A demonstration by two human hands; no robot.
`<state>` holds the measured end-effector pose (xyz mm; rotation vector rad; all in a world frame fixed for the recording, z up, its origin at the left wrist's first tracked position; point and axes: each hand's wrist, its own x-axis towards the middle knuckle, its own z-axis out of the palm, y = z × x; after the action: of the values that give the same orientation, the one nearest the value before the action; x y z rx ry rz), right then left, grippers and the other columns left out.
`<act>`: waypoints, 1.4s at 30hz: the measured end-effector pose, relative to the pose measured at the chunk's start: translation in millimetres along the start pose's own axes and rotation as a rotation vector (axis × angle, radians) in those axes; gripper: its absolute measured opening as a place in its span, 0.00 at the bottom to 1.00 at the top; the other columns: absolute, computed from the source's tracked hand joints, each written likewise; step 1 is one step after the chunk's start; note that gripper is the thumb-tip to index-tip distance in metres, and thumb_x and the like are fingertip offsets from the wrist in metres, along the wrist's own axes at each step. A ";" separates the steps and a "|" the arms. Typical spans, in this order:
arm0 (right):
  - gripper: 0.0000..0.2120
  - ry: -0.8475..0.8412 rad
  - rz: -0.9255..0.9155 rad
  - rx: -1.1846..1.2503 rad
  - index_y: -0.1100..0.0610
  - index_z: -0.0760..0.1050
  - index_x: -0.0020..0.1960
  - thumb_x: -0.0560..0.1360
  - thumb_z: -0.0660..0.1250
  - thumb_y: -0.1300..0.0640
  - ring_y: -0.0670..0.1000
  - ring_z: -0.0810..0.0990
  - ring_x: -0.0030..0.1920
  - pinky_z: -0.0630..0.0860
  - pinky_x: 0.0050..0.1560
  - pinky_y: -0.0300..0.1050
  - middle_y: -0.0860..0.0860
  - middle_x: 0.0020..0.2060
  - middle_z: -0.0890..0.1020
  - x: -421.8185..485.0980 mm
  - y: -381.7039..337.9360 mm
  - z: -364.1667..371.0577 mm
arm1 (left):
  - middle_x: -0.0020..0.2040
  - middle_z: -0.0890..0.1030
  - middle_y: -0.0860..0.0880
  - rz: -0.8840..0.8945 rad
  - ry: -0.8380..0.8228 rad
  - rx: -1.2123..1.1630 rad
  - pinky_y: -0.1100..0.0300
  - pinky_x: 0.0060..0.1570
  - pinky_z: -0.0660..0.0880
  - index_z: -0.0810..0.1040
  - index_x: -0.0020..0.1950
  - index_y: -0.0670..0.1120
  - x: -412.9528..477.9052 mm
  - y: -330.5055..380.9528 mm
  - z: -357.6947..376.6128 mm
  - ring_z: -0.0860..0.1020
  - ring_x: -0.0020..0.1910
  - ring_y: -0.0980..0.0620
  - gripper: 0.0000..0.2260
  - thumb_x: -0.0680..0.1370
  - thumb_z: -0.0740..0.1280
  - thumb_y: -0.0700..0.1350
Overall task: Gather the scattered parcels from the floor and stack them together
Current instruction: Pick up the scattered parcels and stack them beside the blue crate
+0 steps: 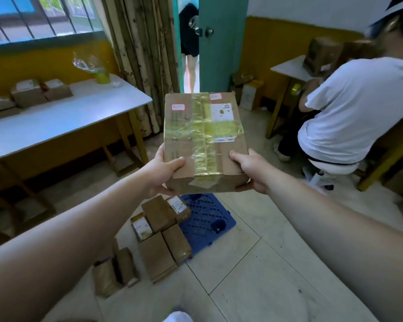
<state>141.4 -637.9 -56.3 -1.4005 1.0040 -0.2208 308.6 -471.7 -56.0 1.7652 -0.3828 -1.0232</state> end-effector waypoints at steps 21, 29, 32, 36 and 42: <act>0.11 -0.093 0.133 -0.218 0.42 0.66 0.59 0.78 0.63 0.46 0.54 0.78 0.47 0.79 0.28 0.49 0.47 0.50 0.78 269.0 -19.9 -30.6 | 0.51 0.76 0.54 -0.252 0.088 0.063 0.53 0.31 0.80 0.60 0.70 0.62 245.8 17.2 26.8 0.80 0.45 0.47 0.29 0.76 0.69 0.47; 0.12 -0.325 0.206 -0.366 0.42 0.65 0.60 0.79 0.63 0.47 0.51 0.79 0.46 0.77 0.27 0.44 0.47 0.51 0.78 384.1 19.0 -34.0 | 0.62 0.75 0.46 -0.394 0.255 -0.166 0.37 0.44 0.79 0.59 0.72 0.63 305.0 -32.8 63.5 0.80 0.52 0.41 0.29 0.77 0.68 0.44; 0.15 -0.391 0.249 -0.456 0.44 0.64 0.63 0.78 0.64 0.47 0.51 0.79 0.46 0.77 0.32 0.46 0.46 0.51 0.77 422.2 51.6 -40.1 | 0.61 0.76 0.47 -0.460 0.337 -0.198 0.38 0.44 0.80 0.59 0.71 0.63 328.5 -64.8 91.1 0.80 0.53 0.42 0.29 0.76 0.69 0.46; 0.20 -0.448 0.332 -0.533 0.46 0.62 0.67 0.78 0.64 0.47 0.53 0.78 0.48 0.79 0.37 0.50 0.46 0.52 0.76 455.7 107.8 -39.5 | 0.59 0.77 0.48 -0.554 0.393 -0.228 0.39 0.43 0.80 0.60 0.71 0.63 348.5 -119.1 117.9 0.80 0.50 0.43 0.28 0.77 0.68 0.45; 0.28 -0.471 0.408 -0.642 0.55 0.62 0.68 0.73 0.72 0.53 0.56 0.78 0.51 0.79 0.50 0.55 0.55 0.58 0.76 474.2 203.1 -26.8 | 0.58 0.75 0.50 -0.657 0.358 -0.377 0.38 0.45 0.79 0.64 0.63 0.67 363.1 -209.4 131.5 0.78 0.52 0.42 0.27 0.77 0.64 0.36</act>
<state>318.7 -928.5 -444.8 -1.6616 0.9681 0.7627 377.9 -702.2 -423.6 1.7014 0.6180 -1.0971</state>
